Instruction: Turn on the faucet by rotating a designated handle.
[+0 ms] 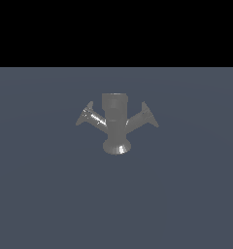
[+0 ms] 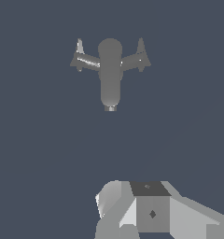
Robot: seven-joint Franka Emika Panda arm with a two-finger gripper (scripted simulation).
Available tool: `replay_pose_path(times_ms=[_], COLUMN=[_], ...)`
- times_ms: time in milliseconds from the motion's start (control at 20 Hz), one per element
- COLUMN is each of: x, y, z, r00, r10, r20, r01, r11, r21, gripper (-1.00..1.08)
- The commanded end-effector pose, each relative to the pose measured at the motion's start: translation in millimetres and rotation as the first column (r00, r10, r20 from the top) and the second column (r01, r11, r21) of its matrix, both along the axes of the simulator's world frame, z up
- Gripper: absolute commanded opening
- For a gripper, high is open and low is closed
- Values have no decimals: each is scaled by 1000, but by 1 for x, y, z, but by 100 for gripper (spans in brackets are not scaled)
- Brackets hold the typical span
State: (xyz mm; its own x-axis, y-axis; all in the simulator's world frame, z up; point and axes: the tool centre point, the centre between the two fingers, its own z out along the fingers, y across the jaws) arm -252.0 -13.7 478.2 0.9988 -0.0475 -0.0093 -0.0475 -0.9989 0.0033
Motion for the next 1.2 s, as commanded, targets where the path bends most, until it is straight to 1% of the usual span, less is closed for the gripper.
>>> replay_pose_path(times_ms=[0,50,100,150,200,250,300,350,400,450,500,550,600,650,700,750,800,850,900,950,1000,1050,1100,1150], x=[4,4,10,16,22,28,32,38,42,51,66,56,72,79,97,109,127,133,134,165,173,179,186,184], y=[1,14,0,14,16,28,35,39,59,61,49,76,84,65,83,95,100,98,88,96,69,106,70,117], z=[-24,-50,-73,-81,-100,-112,-128,-143,-156,-165,-171,-198,-199,-214,-212,-217,-217,-231,-251,-239,-255,-264,-276,-283], r00=[998,992,989,988,985,983,981,979,977,978,982,974,978,979,983,982,989,988,985,995,997,995,993,979], r10=[-15,40,25,44,39,16,9,-5,15,35,28,33,73,1,81,113,85,85,104,77,39,81,99,187], r20=[-54,-122,-143,-145,-170,-183,-193,-203,-211,-203,-185,-224,-197,-205,-166,-151,-118,-127,-135,-71,-72,-52,-60,-83], r01=[14,-42,-29,-41,-36,-11,-1,14,-5,-32,-26,-33,-77,-8,-89,-119,-87,-85,-109,-79,-42,-84,-104,-194], r11=[1000,999,999,999,999,999,999,999,999,999,1000,999,997,1000,995,992,996,996,994,996,998,995,991,977], r21=[-10,-17,-22,24,23,31,43,43,44,18,13,4,-11,-30,-42,-35,-6,3,-27,-29,-50,-56,-79,-87], gripper=[-19,1,17,15,23,28,39,37,23,12,2,-20,-14,-22,-29,-34,-41,-44,-41,-41,-46,-49,-23,-42])
